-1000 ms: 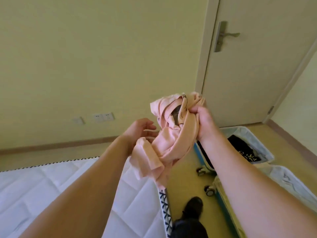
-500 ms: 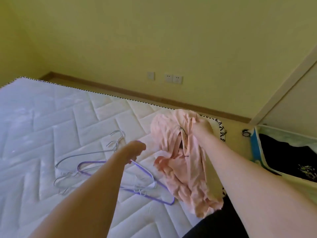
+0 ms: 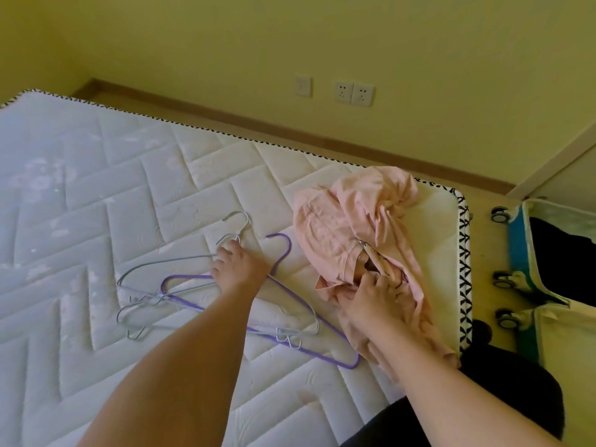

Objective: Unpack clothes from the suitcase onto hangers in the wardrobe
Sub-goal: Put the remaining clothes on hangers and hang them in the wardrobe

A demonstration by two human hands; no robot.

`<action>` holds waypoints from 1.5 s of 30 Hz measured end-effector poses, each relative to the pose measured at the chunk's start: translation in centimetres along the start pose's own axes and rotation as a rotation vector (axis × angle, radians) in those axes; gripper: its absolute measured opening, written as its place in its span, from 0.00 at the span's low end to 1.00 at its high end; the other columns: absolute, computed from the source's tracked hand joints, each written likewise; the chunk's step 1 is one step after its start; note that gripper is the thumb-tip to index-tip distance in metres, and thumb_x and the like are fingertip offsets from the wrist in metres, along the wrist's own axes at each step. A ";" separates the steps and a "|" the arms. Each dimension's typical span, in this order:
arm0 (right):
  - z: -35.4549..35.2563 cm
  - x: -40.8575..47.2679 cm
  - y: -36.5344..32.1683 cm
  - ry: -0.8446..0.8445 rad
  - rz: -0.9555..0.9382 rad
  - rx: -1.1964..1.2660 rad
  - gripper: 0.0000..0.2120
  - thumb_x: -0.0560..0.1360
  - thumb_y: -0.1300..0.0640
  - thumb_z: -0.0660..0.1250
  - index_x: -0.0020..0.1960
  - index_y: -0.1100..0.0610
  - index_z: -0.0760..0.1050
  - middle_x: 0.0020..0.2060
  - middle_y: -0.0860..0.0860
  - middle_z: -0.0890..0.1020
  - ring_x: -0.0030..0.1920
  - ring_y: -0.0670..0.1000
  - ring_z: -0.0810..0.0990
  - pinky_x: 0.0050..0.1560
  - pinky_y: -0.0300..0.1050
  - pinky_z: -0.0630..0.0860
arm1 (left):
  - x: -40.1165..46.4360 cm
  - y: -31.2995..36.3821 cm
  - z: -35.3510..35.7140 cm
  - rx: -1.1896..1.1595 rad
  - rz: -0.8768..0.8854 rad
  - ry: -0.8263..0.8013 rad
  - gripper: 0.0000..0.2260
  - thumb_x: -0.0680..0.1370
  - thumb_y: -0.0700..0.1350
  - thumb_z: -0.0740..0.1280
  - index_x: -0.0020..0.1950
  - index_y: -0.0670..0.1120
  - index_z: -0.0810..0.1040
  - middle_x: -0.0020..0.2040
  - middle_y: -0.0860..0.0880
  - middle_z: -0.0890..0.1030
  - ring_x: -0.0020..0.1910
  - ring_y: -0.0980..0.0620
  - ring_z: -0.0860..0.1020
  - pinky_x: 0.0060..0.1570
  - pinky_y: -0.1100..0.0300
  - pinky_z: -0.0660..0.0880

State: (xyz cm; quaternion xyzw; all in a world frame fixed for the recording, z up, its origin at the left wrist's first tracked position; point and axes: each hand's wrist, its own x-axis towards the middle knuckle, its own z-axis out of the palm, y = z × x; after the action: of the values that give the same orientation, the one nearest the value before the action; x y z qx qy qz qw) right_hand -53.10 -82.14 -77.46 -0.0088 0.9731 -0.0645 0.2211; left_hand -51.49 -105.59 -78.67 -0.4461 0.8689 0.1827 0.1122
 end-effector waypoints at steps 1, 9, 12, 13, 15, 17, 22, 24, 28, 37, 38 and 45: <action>-0.1 0.1 0.0 -0.006 0.012 -0.069 0.33 0.76 0.36 0.57 0.70 0.58 0.63 0.69 0.58 0.67 0.68 0.60 0.67 0.67 0.56 0.64 | 0.4 -0.1 0.0 -0.001 0.006 0.007 0.27 0.74 0.45 0.61 0.72 0.42 0.59 0.68 0.40 0.64 0.67 0.38 0.66 0.67 0.47 0.63; -2.2 1.0 1.6 -0.188 -0.085 -0.052 0.15 0.75 0.50 0.59 0.60 0.51 0.72 0.60 0.53 0.77 0.61 0.59 0.75 0.61 0.52 0.70 | -1.1 -0.8 -0.8 0.103 0.267 0.041 0.08 0.77 0.37 0.56 0.51 0.42 0.74 0.47 0.43 0.79 0.43 0.44 0.75 0.42 0.53 0.69; -3.5 1.5 3.1 -0.165 -0.121 -0.085 0.16 0.72 0.51 0.66 0.58 0.52 0.69 0.59 0.55 0.78 0.60 0.59 0.76 0.54 0.47 0.72 | -1.9 0.5 -2.6 -0.132 0.412 0.032 0.08 0.83 0.43 0.53 0.47 0.44 0.69 0.45 0.41 0.78 0.40 0.44 0.73 0.39 0.53 0.67; -4.4 1.5 3.8 -0.152 -0.153 -0.142 0.19 0.72 0.53 0.68 0.60 0.52 0.67 0.59 0.54 0.78 0.61 0.58 0.76 0.53 0.46 0.72 | -2.0 1.3 -3.4 -0.191 0.446 0.045 0.10 0.84 0.46 0.52 0.47 0.44 0.68 0.43 0.42 0.77 0.40 0.43 0.73 0.39 0.53 0.67; -5.6 1.5 5.2 -0.091 -0.238 -0.348 0.23 0.72 0.52 0.71 0.63 0.49 0.66 0.61 0.49 0.77 0.62 0.54 0.76 0.55 0.46 0.71 | -2.4 3.2 -5.2 -0.235 0.496 0.120 0.13 0.85 0.52 0.50 0.48 0.45 0.67 0.38 0.45 0.75 0.38 0.42 0.74 0.36 0.53 0.67; -6.3 1.4 6.2 -0.034 -0.269 -0.487 0.19 0.75 0.52 0.67 0.65 0.46 0.69 0.63 0.49 0.75 0.64 0.54 0.73 0.58 0.48 0.70 | -2.8 5.4 -6.6 -0.262 0.532 0.226 0.14 0.85 0.54 0.48 0.48 0.46 0.65 0.35 0.46 0.73 0.33 0.45 0.71 0.32 0.54 0.63; -6.6 0.4 9.2 -0.052 -0.212 -0.511 0.18 0.76 0.54 0.66 0.66 0.51 0.72 0.62 0.52 0.74 0.62 0.56 0.72 0.61 0.50 0.70 | -5.3 10.8 -7.3 -0.360 0.650 0.317 0.12 0.85 0.51 0.48 0.47 0.46 0.62 0.31 0.47 0.71 0.29 0.44 0.69 0.29 0.54 0.60; -6.5 0.1 10.5 -0.083 -0.218 -0.413 0.26 0.73 0.54 0.70 0.69 0.51 0.67 0.65 0.52 0.72 0.64 0.57 0.70 0.64 0.52 0.69 | -6.0 12.0 -6.8 -0.377 0.693 0.342 0.11 0.84 0.49 0.48 0.46 0.45 0.61 0.32 0.47 0.71 0.30 0.43 0.68 0.30 0.54 0.61; -6.2 -1.1 12.0 -0.068 -0.229 -0.171 0.31 0.73 0.57 0.66 0.73 0.44 0.60 0.63 0.50 0.65 0.64 0.54 0.63 0.68 0.51 0.63 | -6.3 13.1 -5.9 -0.343 0.797 0.387 0.09 0.84 0.48 0.49 0.46 0.47 0.59 0.37 0.47 0.72 0.32 0.40 0.69 0.31 0.52 0.66; -2.8 -1.5 9.6 0.085 -0.203 -0.072 0.21 0.77 0.37 0.52 0.50 0.52 0.72 0.45 0.47 0.78 0.40 0.48 0.76 0.38 0.42 0.68 | -7.4 15.2 -5.9 -0.270 1.058 0.427 0.10 0.83 0.43 0.57 0.43 0.48 0.61 0.36 0.48 0.69 0.33 0.43 0.65 0.33 0.55 0.58; -2.2 -1.2 9.6 0.106 -0.199 -0.127 0.22 0.77 0.37 0.50 0.49 0.52 0.74 0.43 0.47 0.79 0.38 0.49 0.76 0.37 0.42 0.68 | -7.7 15.3 -6.0 -0.275 1.084 0.429 0.10 0.83 0.44 0.57 0.43 0.48 0.61 0.36 0.48 0.68 0.33 0.43 0.65 0.34 0.55 0.58; -0.5 -1.2 9.7 0.181 -0.288 -0.236 0.24 0.72 0.32 0.50 0.55 0.43 0.75 0.46 0.45 0.81 0.48 0.51 0.79 0.46 0.42 0.66 | -8.5 16.3 -6.6 -0.292 1.261 0.450 0.09 0.82 0.43 0.58 0.42 0.49 0.62 0.37 0.52 0.65 0.34 0.46 0.63 0.36 0.56 0.59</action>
State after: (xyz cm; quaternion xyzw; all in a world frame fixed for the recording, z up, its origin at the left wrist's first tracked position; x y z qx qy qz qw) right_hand -52.16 -72.40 -77.76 -0.1677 0.9785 0.0187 0.1185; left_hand -60.07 -93.37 -66.03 0.1074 0.9313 0.2312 -0.2601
